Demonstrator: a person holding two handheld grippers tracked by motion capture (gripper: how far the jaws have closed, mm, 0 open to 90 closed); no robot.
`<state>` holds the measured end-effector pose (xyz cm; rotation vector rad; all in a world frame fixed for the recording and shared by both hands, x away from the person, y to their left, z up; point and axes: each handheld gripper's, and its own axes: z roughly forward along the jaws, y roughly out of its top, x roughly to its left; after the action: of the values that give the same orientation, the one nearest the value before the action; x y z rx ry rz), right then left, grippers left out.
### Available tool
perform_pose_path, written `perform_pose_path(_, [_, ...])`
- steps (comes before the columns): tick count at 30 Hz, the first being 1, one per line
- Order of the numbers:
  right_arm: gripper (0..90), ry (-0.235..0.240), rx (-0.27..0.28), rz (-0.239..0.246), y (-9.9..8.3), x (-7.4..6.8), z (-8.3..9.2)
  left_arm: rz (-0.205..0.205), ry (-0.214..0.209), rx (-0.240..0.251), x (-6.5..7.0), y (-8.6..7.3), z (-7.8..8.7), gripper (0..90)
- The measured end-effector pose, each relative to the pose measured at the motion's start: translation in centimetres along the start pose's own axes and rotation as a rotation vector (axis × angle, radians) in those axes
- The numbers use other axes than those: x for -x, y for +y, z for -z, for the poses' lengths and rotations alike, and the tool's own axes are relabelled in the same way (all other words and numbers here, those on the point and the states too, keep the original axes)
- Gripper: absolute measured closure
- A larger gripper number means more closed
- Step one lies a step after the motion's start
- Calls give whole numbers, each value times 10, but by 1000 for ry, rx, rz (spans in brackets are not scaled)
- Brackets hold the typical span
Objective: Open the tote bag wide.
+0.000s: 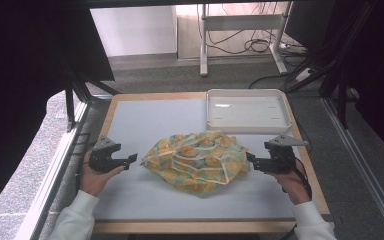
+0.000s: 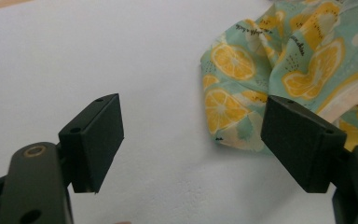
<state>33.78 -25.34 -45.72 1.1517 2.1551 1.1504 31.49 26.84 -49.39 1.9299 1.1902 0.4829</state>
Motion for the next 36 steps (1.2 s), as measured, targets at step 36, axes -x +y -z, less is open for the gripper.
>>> perform_pose_path(36, [221,-37,-25,-50,-6,6,-2,23,-44,60,8,-13,18,292])
